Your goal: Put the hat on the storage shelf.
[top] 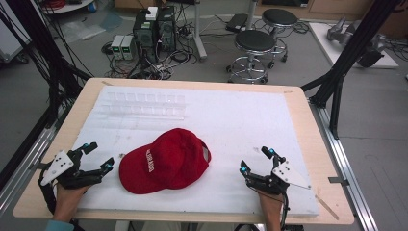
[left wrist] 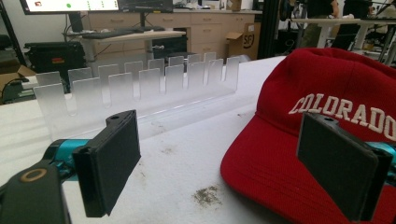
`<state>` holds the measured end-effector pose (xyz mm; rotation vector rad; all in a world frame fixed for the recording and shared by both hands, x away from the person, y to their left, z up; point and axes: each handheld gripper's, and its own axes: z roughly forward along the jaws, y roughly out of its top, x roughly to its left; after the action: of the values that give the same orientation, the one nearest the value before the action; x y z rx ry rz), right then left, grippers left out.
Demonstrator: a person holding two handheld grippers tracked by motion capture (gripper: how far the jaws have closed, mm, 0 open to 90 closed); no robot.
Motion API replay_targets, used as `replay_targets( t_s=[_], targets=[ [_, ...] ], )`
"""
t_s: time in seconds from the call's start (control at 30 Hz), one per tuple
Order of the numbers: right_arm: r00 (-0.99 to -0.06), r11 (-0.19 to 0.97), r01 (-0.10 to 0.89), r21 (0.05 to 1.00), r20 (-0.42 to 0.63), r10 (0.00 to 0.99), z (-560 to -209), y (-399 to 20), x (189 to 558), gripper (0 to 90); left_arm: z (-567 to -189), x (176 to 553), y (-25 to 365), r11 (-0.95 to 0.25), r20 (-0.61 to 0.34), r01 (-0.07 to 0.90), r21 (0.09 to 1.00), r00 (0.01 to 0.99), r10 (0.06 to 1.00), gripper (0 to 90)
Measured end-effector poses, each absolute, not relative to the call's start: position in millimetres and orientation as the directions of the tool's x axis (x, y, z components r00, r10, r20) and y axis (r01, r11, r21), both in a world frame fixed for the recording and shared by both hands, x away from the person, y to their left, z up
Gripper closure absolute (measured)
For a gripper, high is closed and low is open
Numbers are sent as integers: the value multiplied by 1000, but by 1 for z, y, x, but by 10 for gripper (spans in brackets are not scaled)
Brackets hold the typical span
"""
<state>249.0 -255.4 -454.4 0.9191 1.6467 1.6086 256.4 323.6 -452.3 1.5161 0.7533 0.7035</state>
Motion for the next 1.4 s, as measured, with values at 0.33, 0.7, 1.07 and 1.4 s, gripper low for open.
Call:
replay_targets(
  t_s=[0.33, 0.7, 1.07, 1.4],
  targets=[
    [-544, 6, 45, 999, 20, 839, -454, -255, 249, 94, -452, 256, 324, -42, -2, 59, 997, 600, 800, 138],
    [-564, 49, 72, 996, 0, 826, -449, -248, 252, 94, -452, 257, 324, -36, -10, 66, 997, 594, 804, 138],
    [-665, 148, 70, 986, -64, 744, -411, -204, 261, 94, -452, 258, 324, -41, -9, 73, 997, 589, 808, 138],
    [-784, 270, 115, 956, -79, 616, -398, -155, 282, 95, -452, 258, 324, -39, -12, 73, 997, 589, 808, 138]
  ],
)
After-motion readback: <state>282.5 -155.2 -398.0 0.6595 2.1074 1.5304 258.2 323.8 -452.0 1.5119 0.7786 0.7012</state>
